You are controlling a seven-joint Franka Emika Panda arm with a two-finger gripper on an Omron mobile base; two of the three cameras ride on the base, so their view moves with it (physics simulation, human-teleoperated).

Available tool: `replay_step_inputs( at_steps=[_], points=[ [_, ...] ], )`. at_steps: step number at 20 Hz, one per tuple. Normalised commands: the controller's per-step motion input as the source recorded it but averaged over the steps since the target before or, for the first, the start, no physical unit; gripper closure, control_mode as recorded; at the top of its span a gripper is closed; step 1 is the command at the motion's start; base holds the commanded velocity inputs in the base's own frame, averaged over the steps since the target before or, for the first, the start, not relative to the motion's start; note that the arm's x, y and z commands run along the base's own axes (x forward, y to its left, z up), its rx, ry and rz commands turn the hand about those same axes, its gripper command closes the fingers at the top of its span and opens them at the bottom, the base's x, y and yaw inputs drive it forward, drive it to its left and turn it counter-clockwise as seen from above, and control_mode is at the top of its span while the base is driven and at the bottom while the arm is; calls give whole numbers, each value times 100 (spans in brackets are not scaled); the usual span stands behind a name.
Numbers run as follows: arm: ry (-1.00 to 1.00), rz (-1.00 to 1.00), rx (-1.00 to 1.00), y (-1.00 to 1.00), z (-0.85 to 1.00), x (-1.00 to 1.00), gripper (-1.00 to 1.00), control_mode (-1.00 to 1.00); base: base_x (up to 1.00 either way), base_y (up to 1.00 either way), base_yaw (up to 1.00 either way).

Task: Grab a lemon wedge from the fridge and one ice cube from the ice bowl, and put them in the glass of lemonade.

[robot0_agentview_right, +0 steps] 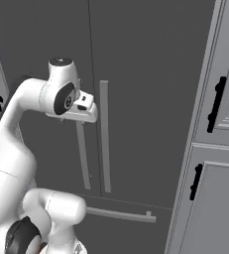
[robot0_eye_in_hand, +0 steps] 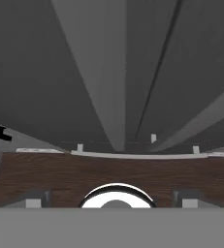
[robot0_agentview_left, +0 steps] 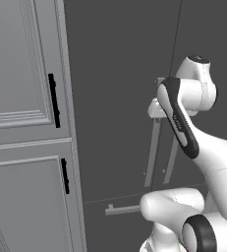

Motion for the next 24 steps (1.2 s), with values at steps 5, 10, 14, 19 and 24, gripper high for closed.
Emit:
replay_step_inputs(
  at_steps=[5, 10, 14, 19, 24],
  points=[
    [-6, 0, 0, -6, -11, -24, -100, -100, 0, 0, 0],
    [0, 0, 0, 0, 0, 0, -100, 100, -8, 0, -1],
    [0, 0, 0, 0, 0, 0, -100, 100, -68, 0, 2],
    [0, 0, 0, 0, 0, 0, -100, 100, -78, 0, 3],
    [0, 0, 0, 0, 0, 0, -100, 100, -49, 0, 5]
  ],
)
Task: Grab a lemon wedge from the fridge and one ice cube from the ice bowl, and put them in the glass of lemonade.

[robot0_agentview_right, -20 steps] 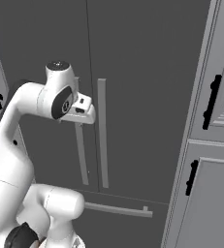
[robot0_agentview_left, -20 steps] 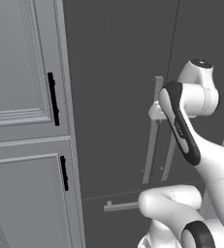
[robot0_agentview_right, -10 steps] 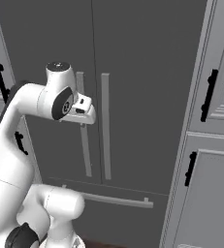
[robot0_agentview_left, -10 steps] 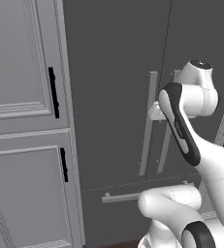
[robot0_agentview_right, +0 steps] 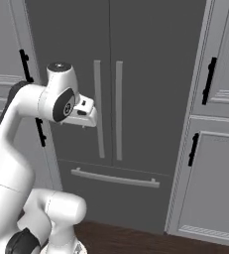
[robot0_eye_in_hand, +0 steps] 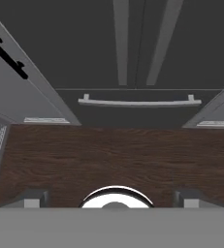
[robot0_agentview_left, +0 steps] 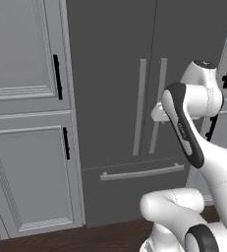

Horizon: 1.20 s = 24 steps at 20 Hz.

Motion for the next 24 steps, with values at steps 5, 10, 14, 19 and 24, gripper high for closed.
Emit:
replay_step_inputs(
  at_steps=[5, 10, 14, 19, 24],
  points=[
    [0, 0, 0, 0, 0, 0, -100, 100, -23, -4, 8],
    [0, 0, 0, 0, 0, 0, -100, 100, -6, -42, -24],
    [0, 0, 0, 0, 0, 0, -100, 100, 0, -42, -43],
    [0, 0, 0, 0, 0, 0, -100, 100, 0, -30, -43],
    [0, 0, 0, 0, 0, 0, -100, 100, 14, -39, -43]
  ],
)
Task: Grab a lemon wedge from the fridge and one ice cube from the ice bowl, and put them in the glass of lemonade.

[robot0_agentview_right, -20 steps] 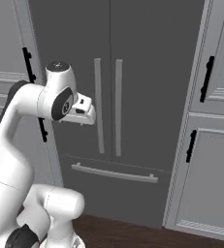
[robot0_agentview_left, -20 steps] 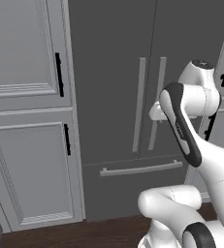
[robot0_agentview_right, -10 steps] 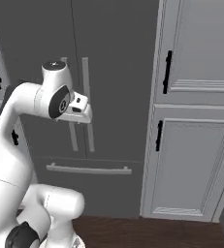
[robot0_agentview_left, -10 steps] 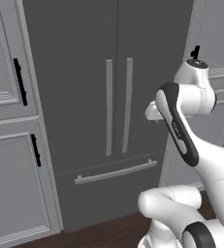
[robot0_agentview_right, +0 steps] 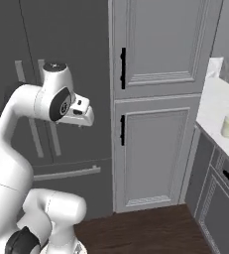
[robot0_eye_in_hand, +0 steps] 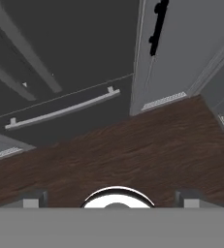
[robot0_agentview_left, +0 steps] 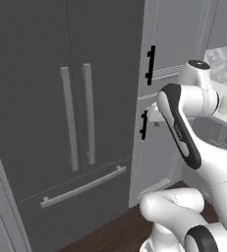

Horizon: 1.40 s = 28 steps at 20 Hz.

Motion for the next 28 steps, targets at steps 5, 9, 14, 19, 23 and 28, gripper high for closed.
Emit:
replay_step_inputs(
  at_steps=[5, 9, 14, 19, 23, 28],
  points=[
    [0, 0, 0, 0, 0, 0, -100, 100, 36, -38, -51],
    [0, 0, 0, 0, 0, 0, -100, 100, 43, -35, -57],
    [0, 0, 0, 0, 0, 0, -100, 100, 47, -25, -59],
    [0, 0, 0, 0, 0, 0, -100, 100, 64, -10, -54],
    [0, 0, 0, 0, 0, 0, -100, 100, 80, 0, -50],
    [0, 0, 0, 0, 0, 0, -100, 100, 94, 9, -45]
  ],
)
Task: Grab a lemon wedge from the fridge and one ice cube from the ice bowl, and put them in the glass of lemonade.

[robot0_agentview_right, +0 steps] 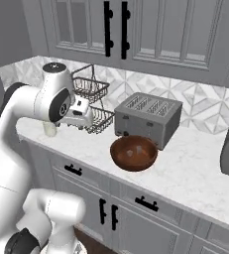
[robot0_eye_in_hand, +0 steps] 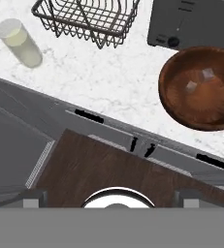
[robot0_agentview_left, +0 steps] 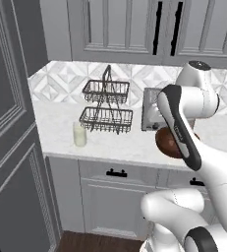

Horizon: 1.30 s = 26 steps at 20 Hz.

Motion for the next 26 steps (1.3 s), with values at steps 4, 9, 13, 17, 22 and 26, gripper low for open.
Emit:
replay_step_inputs(
  at_steps=[4, 9, 13, 17, 22, 26],
  points=[
    [0, 0, 0, 0, 0, 0, -100, 100, 86, 39, -40],
    [0, 0, 0, 0, 0, 0, -100, 100, 56, 65, -38],
    [0, 0, 0, 0, 0, 0, -100, 100, 34, 57, -39],
    [-1, -7, 0, -4, -9, 3, -100, -100, 5, 5, -26],
    [-4, -23, 0, -43, -42, 11, -100, -100, 0, 0, 0],
    [-5, -23, -1, -56, -56, 4, -100, -100, 0, 0, 0]
  ],
)
